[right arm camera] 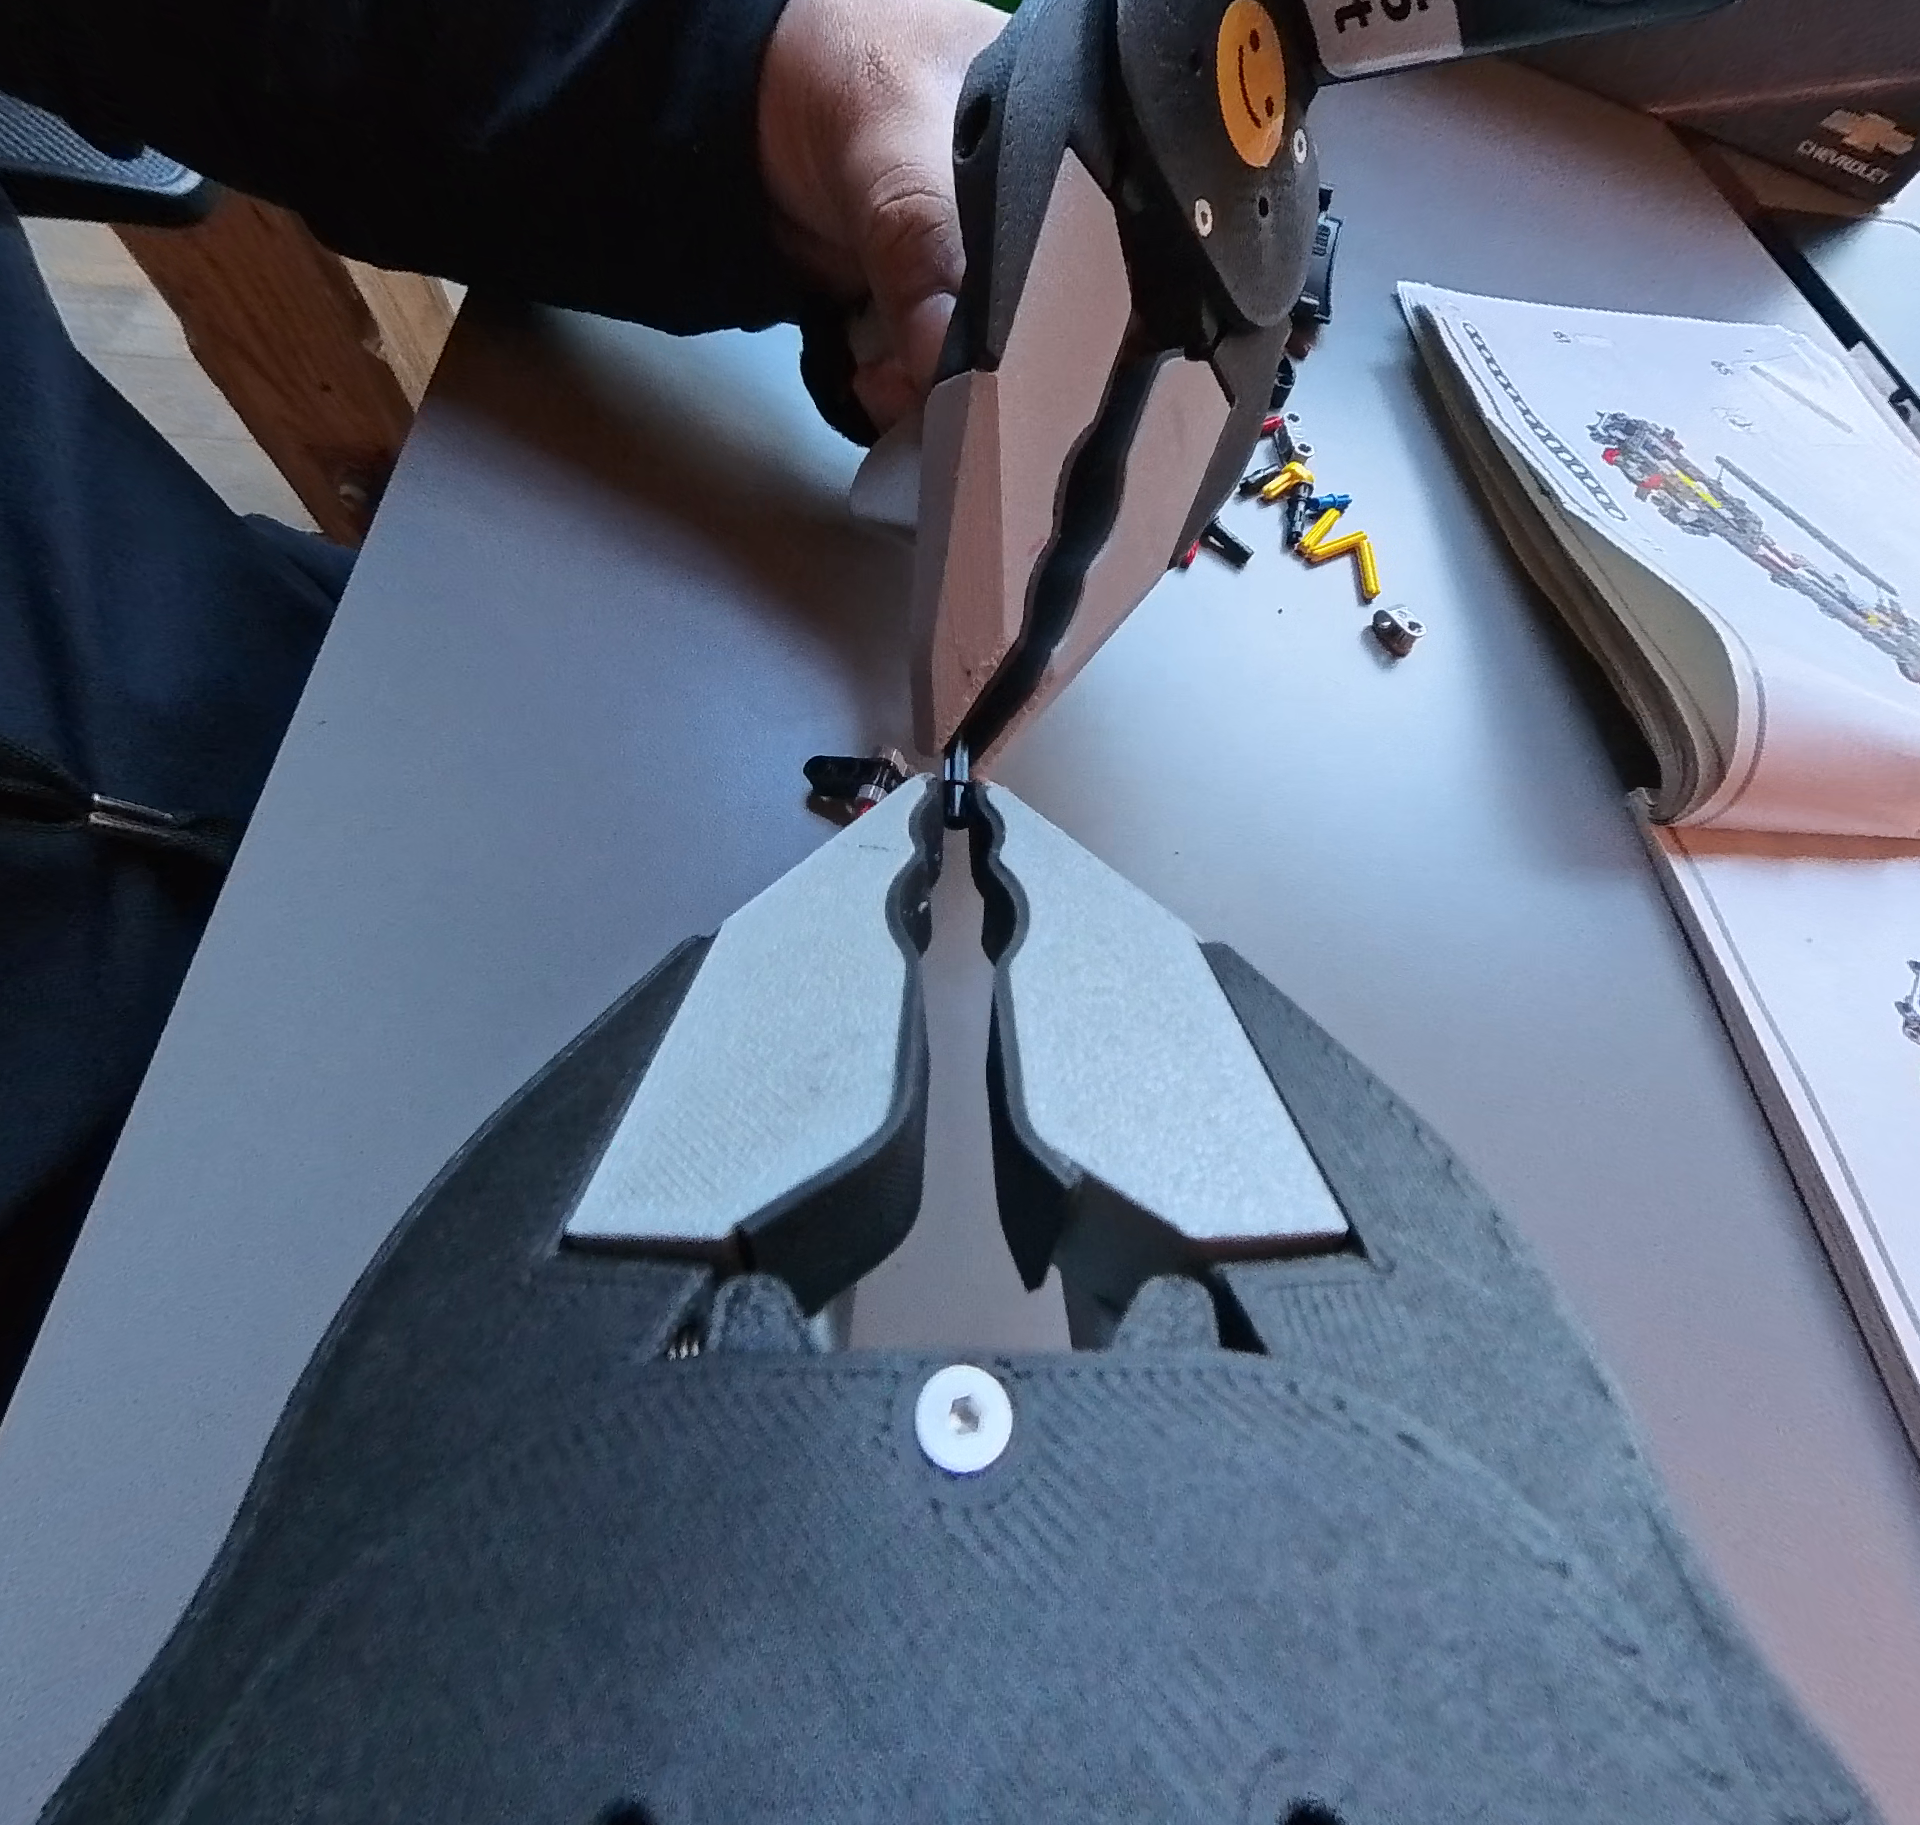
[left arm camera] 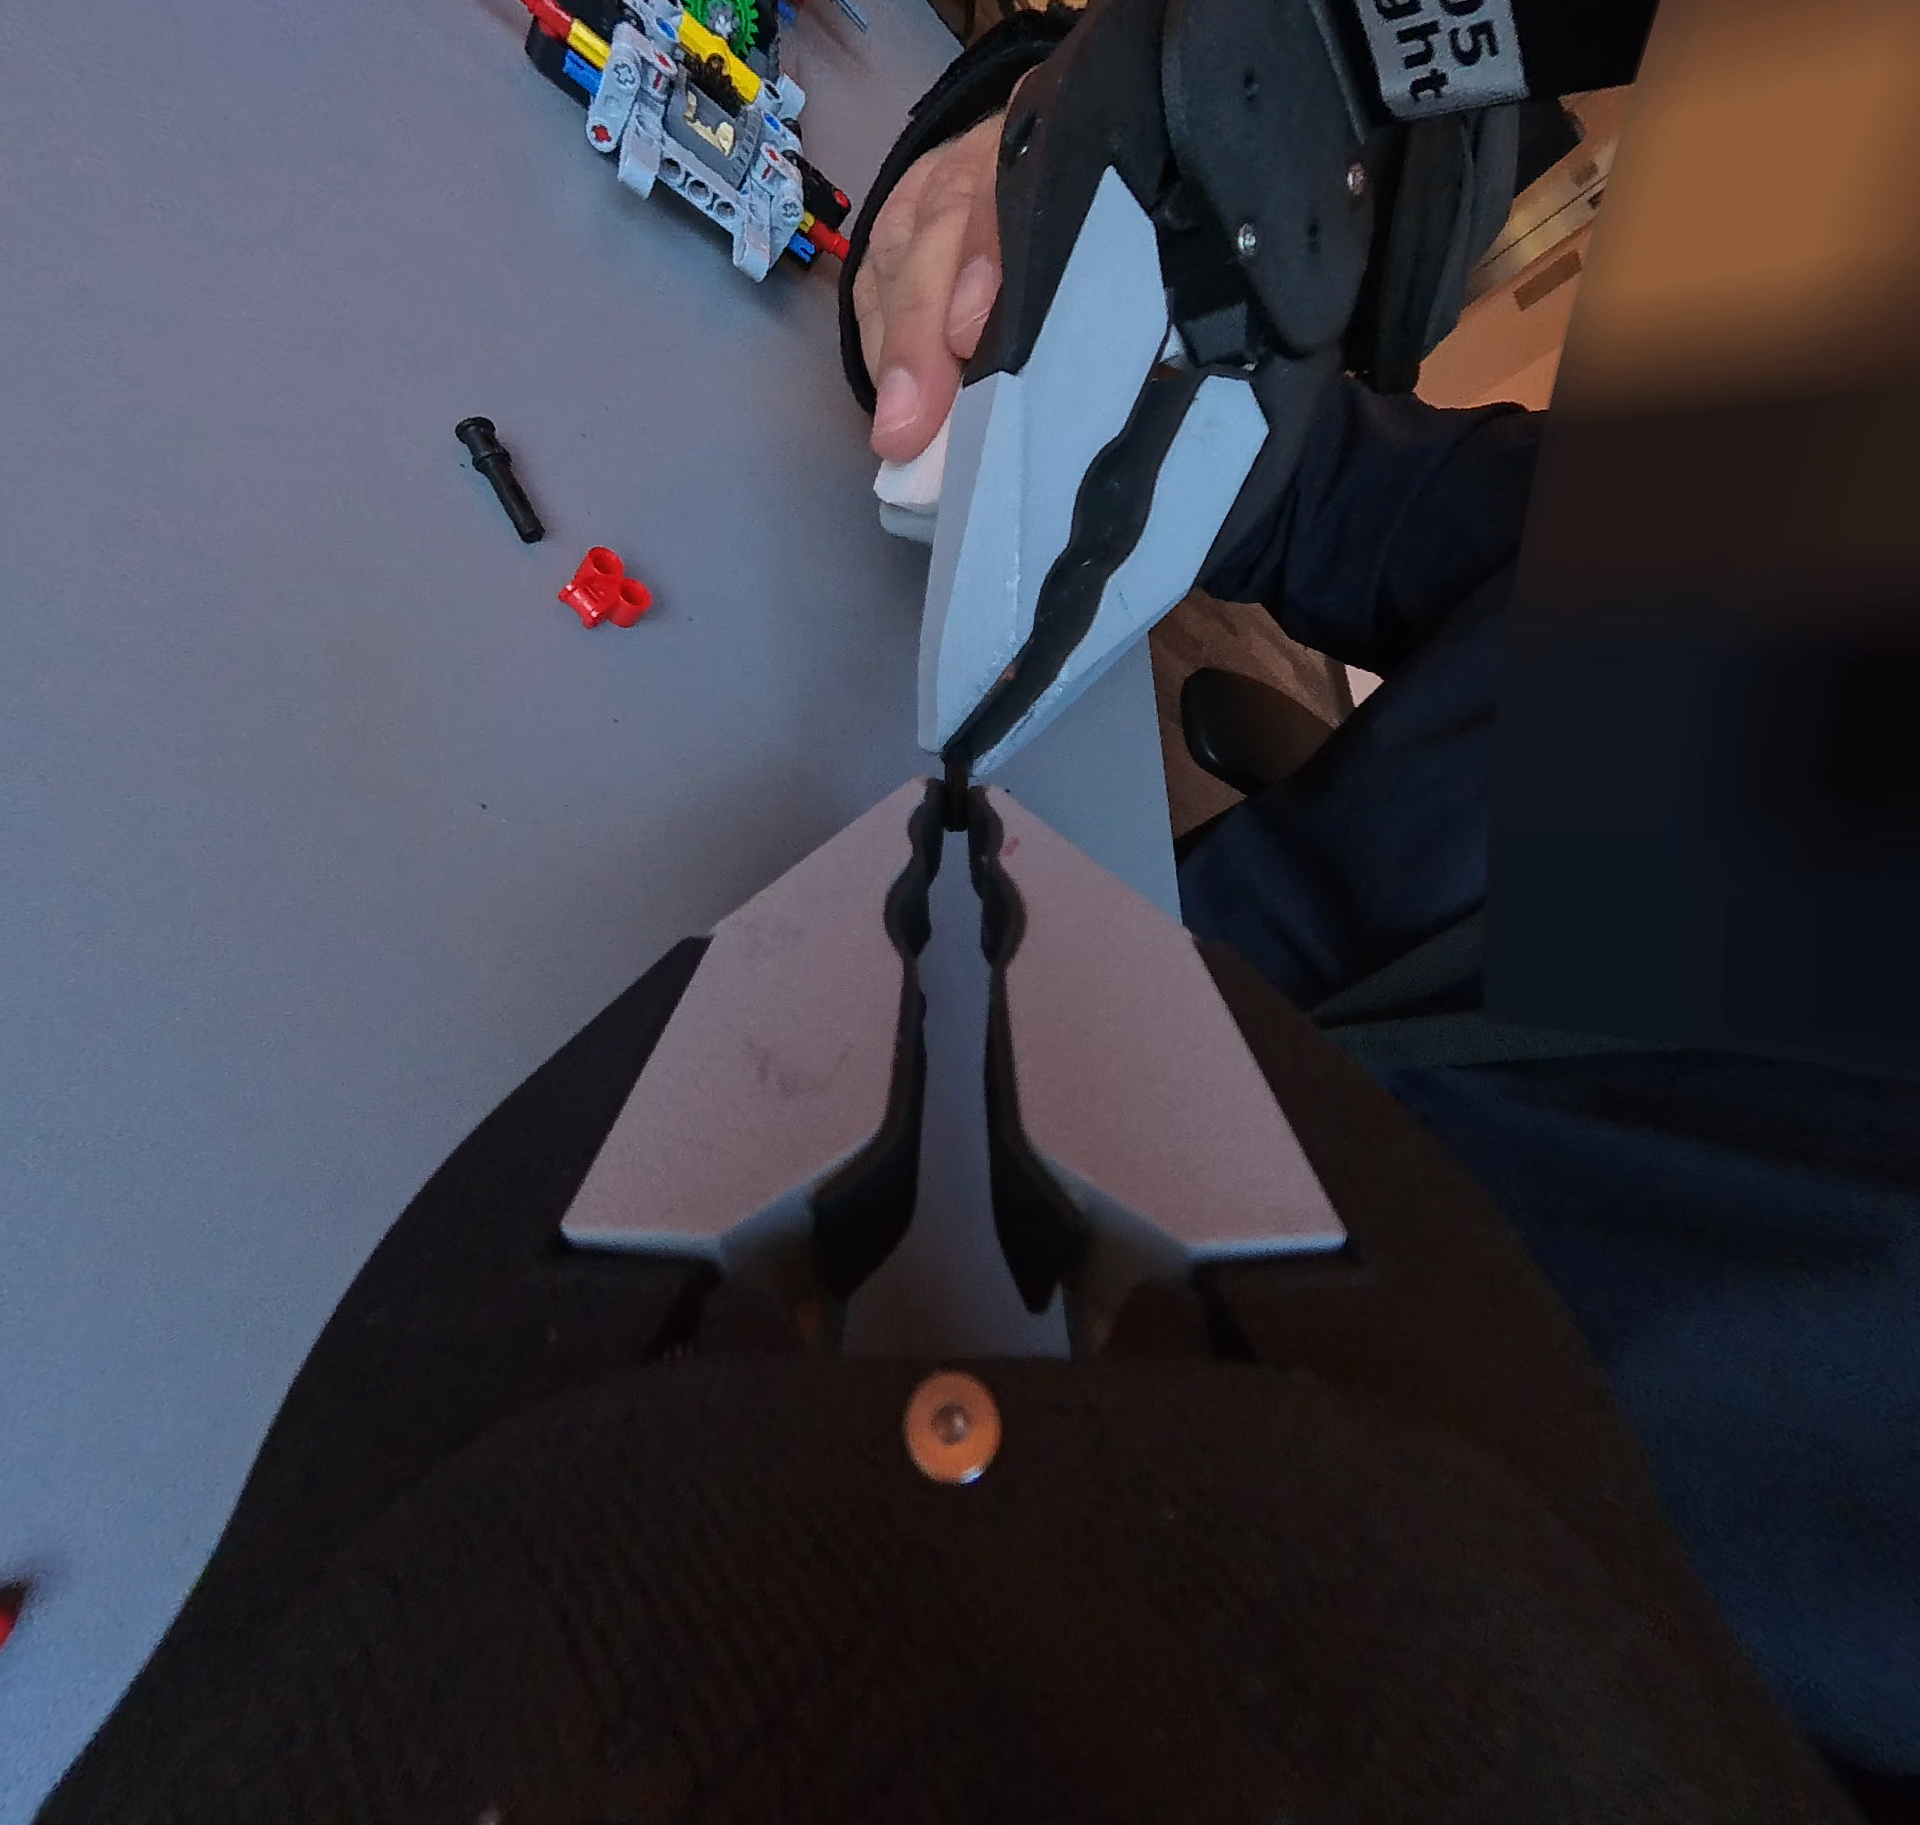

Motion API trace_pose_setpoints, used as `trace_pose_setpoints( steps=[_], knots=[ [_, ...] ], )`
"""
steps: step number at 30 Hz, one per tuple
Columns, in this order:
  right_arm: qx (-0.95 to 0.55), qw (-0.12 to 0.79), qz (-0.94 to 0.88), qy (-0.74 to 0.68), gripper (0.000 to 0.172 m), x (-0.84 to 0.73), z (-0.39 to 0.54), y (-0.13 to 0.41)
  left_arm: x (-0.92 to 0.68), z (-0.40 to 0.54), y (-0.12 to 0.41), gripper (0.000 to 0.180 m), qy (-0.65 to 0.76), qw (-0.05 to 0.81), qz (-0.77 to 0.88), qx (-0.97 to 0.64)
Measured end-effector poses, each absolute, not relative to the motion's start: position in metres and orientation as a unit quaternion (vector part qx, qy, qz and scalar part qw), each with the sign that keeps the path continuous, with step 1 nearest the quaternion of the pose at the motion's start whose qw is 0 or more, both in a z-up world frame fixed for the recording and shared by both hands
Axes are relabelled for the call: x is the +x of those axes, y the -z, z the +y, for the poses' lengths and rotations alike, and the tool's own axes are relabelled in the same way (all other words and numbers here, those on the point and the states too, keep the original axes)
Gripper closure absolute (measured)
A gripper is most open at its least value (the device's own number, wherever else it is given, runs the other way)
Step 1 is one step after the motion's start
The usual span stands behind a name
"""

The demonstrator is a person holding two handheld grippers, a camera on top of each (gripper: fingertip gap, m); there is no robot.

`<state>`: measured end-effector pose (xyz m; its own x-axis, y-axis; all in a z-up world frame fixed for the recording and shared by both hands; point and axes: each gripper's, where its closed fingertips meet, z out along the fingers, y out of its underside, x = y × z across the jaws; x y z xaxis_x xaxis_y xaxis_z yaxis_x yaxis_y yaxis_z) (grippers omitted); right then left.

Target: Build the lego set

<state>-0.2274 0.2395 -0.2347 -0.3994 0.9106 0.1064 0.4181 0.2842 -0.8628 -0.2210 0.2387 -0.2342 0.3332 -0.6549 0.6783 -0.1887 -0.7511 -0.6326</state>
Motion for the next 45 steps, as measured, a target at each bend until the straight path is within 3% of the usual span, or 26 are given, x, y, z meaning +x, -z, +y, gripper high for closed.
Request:
trace_pose_setpoints(
  steps=[5, 12, 15, 22, 28, 35, 39, 45],
  knots=[
    [-0.456, 0.297, -0.737, -0.402, 0.171, -0.226, 0.238, 0.235, -0.22, 0.236, 0.233, 0.177, 0.518, 0.216, 0.271, -0.782],
    [-0.488, 0.244, -0.752, -0.369, 0.17, -0.221, 0.241, 0.257, -0.24, 0.223, 0.258, 0.133, 0.299, 0.206, 0.428, -0.828],
    [-0.493, 0.228, -0.761, -0.354, 0.17, -0.219, 0.239, 0.266, -0.232, 0.215, 0.268, 0.123, 0.259, 0.197, 0.472, -0.819],
    [-0.497, 0.208, -0.758, -0.367, 0.171, -0.217, 0.236, 0.267, -0.235, 0.215, 0.288, 0.132, 0.147, 0.203, 0.553, -0.795],
    [-0.493, 0.196, -0.772, -0.35, 0.17, -0.215, 0.231, 0.276, -0.233, 0.209, 0.287, 0.147, 0.156, 0.216, 0.6, -0.754],
    [-0.497, 0.196, -0.77, -0.349, 0.17, -0.217, 0.228, 0.278, -0.234, 0.218, 0.285, 0.147, 0.234, 0.238, 0.535, -0.776],
    [-0.506, 0.204, -0.757, -0.358, 0.17, -0.22, 0.23, 0.274, -0.233, 0.218, 0.278, 0.148, 0.352, 0.205, 0.445, -0.798],
    [-0.507, 0.215, -0.757, -0.351, 0.17, -0.222, 0.232, 0.274, -0.233, 0.22, 0.276, 0.148, 0.394, 0.174, 0.405, -0.806]
  ],
)
